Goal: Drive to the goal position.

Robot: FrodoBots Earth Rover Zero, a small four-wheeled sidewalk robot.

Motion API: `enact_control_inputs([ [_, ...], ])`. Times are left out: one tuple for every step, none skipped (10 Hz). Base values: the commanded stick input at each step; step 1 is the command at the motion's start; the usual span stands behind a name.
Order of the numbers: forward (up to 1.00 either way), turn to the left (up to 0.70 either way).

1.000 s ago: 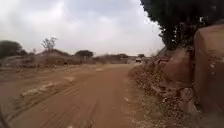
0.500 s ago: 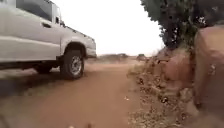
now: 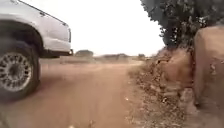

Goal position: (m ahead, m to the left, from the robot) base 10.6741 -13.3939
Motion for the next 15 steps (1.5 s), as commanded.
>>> enact_control_inputs([
  [0.50,0.00],
  [0.50,0.00],
  [0.50,0.00],
  [0.50,0.00],
  [0.50,0.00],
  [0.50,0.00],
  [0.50,0.00],
  [0.50,0.00],
  [0.50,0.00],
  [0.50,0.00],
  [0.50,0.00],
  [0.50,0.00],
  [0.50,0.00],
  [0.50,0.00],
  [0.50,0.00],
])
